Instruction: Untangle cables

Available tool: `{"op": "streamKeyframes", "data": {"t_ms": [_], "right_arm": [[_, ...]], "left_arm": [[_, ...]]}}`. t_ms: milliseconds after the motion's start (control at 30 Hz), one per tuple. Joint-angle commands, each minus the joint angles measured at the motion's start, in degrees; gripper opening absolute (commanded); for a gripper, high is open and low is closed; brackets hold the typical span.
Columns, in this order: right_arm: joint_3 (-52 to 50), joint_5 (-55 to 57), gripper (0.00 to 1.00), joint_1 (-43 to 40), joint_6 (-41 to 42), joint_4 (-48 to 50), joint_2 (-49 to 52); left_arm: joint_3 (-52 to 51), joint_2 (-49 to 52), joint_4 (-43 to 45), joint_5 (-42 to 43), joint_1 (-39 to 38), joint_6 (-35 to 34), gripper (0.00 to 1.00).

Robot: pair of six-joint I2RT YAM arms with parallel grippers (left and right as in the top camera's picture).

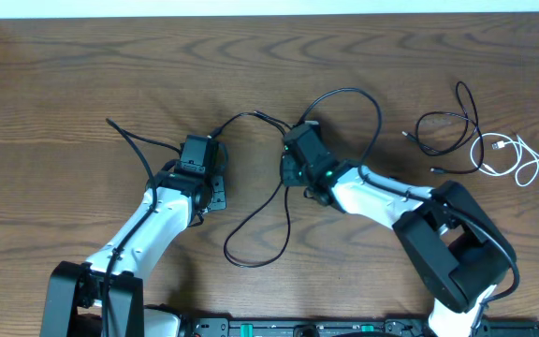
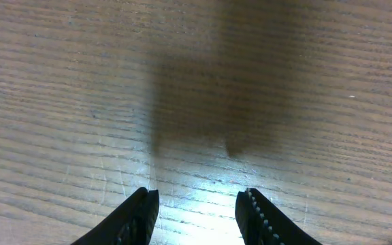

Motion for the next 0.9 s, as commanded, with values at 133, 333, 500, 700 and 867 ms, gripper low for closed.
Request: {"op": "streamKeyframes", "data": {"t_ms": [133,333,500,700,867], "right_arm": [[-2.71,5.55,0.40,3.80,-0.44,-1.01,3.85],[-2.71,5.57,0.37,3.96,-1.92,-0.63,3.85],[-2.71,6.54,0.24,3.96,-1.92,-0.68,3.85],[-2.71,7.76,0.14,3.96,-1.90,-0.74,3.85],[-2.71,7.08,0.28,3.89,-1.90,-0.92,3.82]], "left_arm": [[-0.39,0.66,-0.24,-1.16,0.35,-0.33,0.43],[-0.42,0.66,-0.24,-1.16,0.35,-0.33,0.43],[-0.44,0.68,-0.24,-1.16,0.35,-0.33,0.43],[-0.44,0.68,-0.24,-1.16,0.35,-0.33,0.43],[-0.44,0.68,-0.24,-1.16,0.35,-0.33,0.43]]}}
